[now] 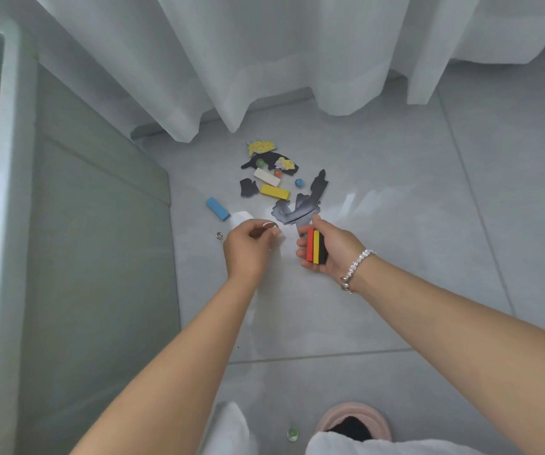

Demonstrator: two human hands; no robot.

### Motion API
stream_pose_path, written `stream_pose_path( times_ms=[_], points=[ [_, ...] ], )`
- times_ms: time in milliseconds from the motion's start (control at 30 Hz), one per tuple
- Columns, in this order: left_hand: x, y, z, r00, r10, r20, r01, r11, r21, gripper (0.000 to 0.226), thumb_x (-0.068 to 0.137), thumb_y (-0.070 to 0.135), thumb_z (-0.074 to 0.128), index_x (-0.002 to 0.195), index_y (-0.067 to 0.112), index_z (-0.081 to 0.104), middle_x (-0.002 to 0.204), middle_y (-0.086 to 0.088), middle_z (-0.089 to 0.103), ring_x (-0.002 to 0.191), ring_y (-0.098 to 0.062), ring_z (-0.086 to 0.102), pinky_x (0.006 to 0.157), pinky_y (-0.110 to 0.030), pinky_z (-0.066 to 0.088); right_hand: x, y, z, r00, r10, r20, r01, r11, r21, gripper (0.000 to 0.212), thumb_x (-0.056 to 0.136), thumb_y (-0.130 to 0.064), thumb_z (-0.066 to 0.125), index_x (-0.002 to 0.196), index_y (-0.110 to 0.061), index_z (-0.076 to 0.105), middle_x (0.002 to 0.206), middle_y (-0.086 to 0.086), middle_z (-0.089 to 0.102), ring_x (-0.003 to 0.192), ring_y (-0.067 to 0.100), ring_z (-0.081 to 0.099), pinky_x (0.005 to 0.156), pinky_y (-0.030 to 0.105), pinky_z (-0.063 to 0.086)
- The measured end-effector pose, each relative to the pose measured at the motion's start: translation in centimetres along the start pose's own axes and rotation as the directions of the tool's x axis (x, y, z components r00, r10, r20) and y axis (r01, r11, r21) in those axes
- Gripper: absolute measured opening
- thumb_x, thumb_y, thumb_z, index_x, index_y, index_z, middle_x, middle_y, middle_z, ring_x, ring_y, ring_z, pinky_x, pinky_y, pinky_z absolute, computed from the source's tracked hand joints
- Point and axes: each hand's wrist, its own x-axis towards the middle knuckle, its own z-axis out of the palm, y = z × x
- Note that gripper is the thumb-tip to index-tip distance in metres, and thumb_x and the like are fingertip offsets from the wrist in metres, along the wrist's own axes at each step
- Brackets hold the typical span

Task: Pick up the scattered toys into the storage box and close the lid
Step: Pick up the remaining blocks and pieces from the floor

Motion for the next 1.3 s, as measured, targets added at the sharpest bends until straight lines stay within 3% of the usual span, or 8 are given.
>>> stream_pose_path(
  times_ms=[100,200,333,433,633,967,1100,1300],
  points=[
    [-2.6,0.8,-0.1,0.987,0.058,0.149,-0.038,0.99,-0.137,0.013,0.077,0.011,0.072,0.081,0.023,0.071,0.072,0.008,0.068,0.068,-0.007,0.062,0.07,-0.016,0.048,0.2,0.2,0.4,1.0,0.0,0.023,0.0,1.0,0.022,0.031,0.095,-0.04,0.045,0.088,-0.014,0.059,0.082,0.006,0.06,0.076,0.022,0.059,0.072,0.034,0.052],
    [-3.4,0.9,-0.4,0.976,0.112,0.187,-0.09,0.989,-0.121,0.015,0.078,0.015,0.073,0.09,0.024,0.072,0.081,0.01,0.07,0.068,0.006,0.06,0.067,-0.007,0.045,0.3,0.7,0.7,0.994,0.038,0.103,-0.048,0.995,0.09,0.024,0.09,-0.038,0.055,0.088,-0.014,0.059,0.083,0.005,0.062,0.078,0.022,0.061,0.073,0.032,0.053],
    [-1.2,-1.0,-1.4,0.984,0.032,-0.173,-0.024,0.999,0.044,0.02,0.084,0.027,0.067,0.102,0.017,0.064,0.107,0.001,0.058,0.077,0.0,0.053,0.071,-0.013,0.039,-0.1,0.8,0.9,0.99,0.079,0.118,-0.093,0.989,0.114,0.013,0.089,-0.022,0.059,0.083,-0.013,0.054,0.073,0.003,0.058,0.06,0.014,0.055,0.046,0.019,0.045],
    [0.8,-2.4,-2.3,0.96,-0.099,-0.263,0.121,0.99,0.071,0.04,0.082,0.026,0.069,0.116,0.012,0.053,0.113,-0.001,0.042,0.089,-0.015,0.051,0.079,-0.022,0.037,0.0,0.9,0.9,0.994,0.041,0.106,-0.045,0.999,0.029,0.008,0.088,-0.018,0.06,0.085,-0.015,0.053,0.075,0.003,0.06,0.061,0.015,0.057,0.045,0.018,0.046],
    [2.6,-3.4,-3.2,0.967,-0.068,-0.244,0.099,0.988,0.116,0.01,0.082,0.015,0.068,0.091,0.01,0.065,0.091,-0.002,0.064,0.088,-0.019,0.062,0.073,-0.021,0.04,0.1,1.1,0.8,0.992,-0.022,0.127,0.029,0.998,-0.053,0.008,0.089,-0.02,0.06,0.086,-0.017,0.053,0.082,0.003,0.066,0.068,0.017,0.063,0.055,0.025,0.052],
    [3.3,-2.7,-3.3,0.995,-0.049,-0.087,0.084,0.877,0.473,0.023,0.094,0.026,0.054,0.093,0.007,0.067,0.1,-0.013,0.065,0.112,-0.032,0.047,0.076,-0.036,0.043,0.1,0.9,0.5,0.995,-0.064,0.071,0.071,0.992,-0.104,0.008,0.089,-0.019,0.06,0.084,-0.018,0.054,0.08,0.003,0.065,0.068,0.016,0.062,0.058,0.027,0.049],
    [3.5,-3.3,-3.9,0.998,0.066,0.013,-0.059,0.765,0.641,0.031,0.098,0.03,0.044,0.093,0.006,0.063,0.102,-0.011,0.06,0.111,-0.028,0.04,0.074,-0.034,0.039,-0.1,1.0,0.4,0.995,-0.067,0.067,0.074,0.992,-0.1,0.009,0.09,-0.018,0.059,0.082,-0.017,0.054,0.08,0.003,0.064,0.068,0.017,0.061,0.058,0.027,0.049],
    [4.5,-3.0,-5.0,0.989,-0.075,-0.125,0.08,0.996,0.034,0.004,0.093,0.018,0.053,0.089,0.017,0.052,0.081,0.0,0.061,0.078,-0.022,0.061,0.066,-0.024,0.047,-0.2,0.8,0.2,0.996,-0.074,0.053,0.078,0.993,-0.09,0.009,0.09,-0.016,0.059,0.082,-0.017,0.054,0.079,0.004,0.064,0.066,0.017,0.061,0.057,0.027,0.048]
  ],
)
